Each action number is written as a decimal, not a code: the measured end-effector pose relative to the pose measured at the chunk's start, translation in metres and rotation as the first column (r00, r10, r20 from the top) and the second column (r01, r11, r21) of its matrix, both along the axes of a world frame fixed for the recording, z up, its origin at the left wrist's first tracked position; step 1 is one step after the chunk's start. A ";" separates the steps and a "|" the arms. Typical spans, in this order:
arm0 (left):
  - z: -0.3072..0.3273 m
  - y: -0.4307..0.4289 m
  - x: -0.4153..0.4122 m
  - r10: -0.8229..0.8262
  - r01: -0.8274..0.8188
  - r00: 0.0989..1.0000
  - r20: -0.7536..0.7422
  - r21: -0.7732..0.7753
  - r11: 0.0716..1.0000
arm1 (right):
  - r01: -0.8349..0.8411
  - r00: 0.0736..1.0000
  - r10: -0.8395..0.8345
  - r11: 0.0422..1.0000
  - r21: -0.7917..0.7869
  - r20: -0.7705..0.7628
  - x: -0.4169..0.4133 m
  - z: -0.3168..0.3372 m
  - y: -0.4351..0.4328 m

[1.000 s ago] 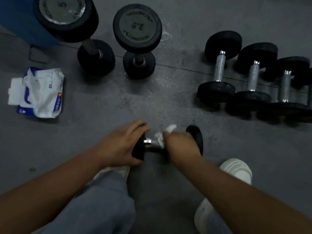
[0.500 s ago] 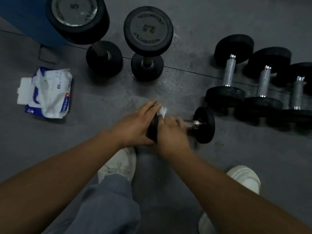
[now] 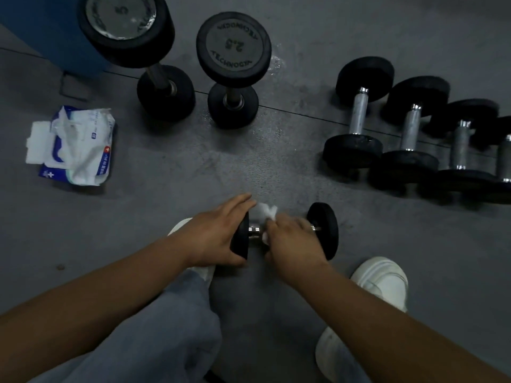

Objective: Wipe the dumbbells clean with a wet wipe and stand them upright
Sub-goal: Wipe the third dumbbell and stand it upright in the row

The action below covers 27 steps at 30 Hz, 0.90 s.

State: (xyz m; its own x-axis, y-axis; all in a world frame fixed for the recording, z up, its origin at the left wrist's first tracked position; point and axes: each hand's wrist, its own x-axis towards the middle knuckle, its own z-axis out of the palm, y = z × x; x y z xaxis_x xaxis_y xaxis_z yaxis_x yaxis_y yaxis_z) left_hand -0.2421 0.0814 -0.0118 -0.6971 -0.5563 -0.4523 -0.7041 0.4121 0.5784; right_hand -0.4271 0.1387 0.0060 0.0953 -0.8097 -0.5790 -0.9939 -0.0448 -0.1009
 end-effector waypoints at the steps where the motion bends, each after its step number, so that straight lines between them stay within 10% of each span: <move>1: 0.000 0.004 0.000 -0.008 0.008 1.000 -0.002 0.009 1.000 | 0.051 0.998 -0.050 0.998 0.031 -0.031 -0.003 0.002 0.000; 12: -0.003 0.026 -0.002 -0.112 0.102 0.992 -0.058 -0.147 0.984 | -0.027 0.996 0.044 0.981 0.194 -0.081 -0.014 -0.003 0.005; 20: 0.000 -0.084 -0.018 -0.081 0.066 0.997 -0.020 -0.405 0.912 | -0.051 0.994 0.034 0.986 -0.157 -0.104 -0.033 -0.012 -0.113; 27: -0.011 -0.105 -0.017 -0.056 0.049 0.998 -0.011 -0.329 0.943 | -0.010 1.000 0.012 0.975 -0.222 0.009 -0.003 -0.024 -0.103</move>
State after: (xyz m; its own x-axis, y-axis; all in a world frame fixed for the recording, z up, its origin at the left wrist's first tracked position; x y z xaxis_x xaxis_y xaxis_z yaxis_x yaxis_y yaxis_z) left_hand -0.2587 -0.0232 -0.0229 -0.7363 -0.6341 -0.2362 -0.6661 0.6177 0.4179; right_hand -0.4298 0.0357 -0.0176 0.1095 -0.9169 -0.3837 -0.9922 -0.0779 -0.0972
